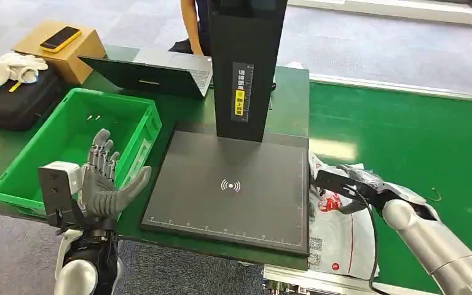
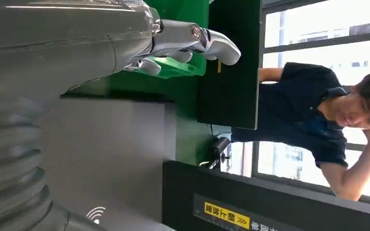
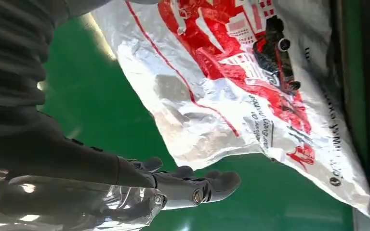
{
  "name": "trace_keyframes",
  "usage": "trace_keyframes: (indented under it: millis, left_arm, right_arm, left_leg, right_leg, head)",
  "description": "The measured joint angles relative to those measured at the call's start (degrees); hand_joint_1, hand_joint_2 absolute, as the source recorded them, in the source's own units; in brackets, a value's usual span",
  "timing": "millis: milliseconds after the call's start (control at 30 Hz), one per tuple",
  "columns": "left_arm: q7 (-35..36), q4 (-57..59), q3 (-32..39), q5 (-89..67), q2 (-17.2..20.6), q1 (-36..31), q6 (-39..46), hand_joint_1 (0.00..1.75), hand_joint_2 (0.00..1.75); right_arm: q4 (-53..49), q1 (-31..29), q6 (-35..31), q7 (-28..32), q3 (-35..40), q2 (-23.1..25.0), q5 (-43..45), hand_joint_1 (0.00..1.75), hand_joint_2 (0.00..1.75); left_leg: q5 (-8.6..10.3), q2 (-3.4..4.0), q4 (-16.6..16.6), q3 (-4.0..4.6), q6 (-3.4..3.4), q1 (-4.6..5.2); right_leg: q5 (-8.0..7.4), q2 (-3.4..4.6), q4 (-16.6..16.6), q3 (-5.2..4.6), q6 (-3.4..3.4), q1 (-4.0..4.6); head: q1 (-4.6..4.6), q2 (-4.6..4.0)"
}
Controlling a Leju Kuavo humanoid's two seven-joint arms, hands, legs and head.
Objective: Moved the parcel from conveyor to table for the left to box.
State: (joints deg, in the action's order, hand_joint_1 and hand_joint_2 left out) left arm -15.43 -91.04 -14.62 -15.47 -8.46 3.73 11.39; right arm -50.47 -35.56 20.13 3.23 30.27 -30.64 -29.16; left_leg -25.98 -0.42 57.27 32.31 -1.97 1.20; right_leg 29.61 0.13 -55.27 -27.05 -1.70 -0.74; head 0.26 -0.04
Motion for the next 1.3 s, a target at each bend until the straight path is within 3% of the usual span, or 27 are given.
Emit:
trace_keyframes:
  millis: [467, 1300]
  left_arm:
    - [-0.1, 1.3, -1.6, 1.0, 0.4, -1.4, 0.0, 0.0, 1.75]
    - [0.4, 3.1, -3.1, 1.6, 0.6, -3.0, -0.5, 0.0, 1.75]
  right_arm:
    - [4.2, -6.5, 5.5, 0.0, 9.0, 1.0, 1.9, 0.0, 1.75]
    - [11.2, -8.4, 8.3, 1.2, 23.3, 2.5, 1.9, 0.0, 1.75]
  left_leg:
    - [0.02, 0.0, 0.0, 0.0, -0.01, 0.0]
    - [0.02, 0.0, 0.0, -0.31, -0.02, -0.02]
  right_leg:
    - [0.0, 0.0, 0.0, 0.01, 0.0, -0.01]
    - [0.0, 0.0, 0.1, 0.24, 0.0, 0.0]
  head:
    - [0.02, 0.02]
    - [0.0, 0.02]
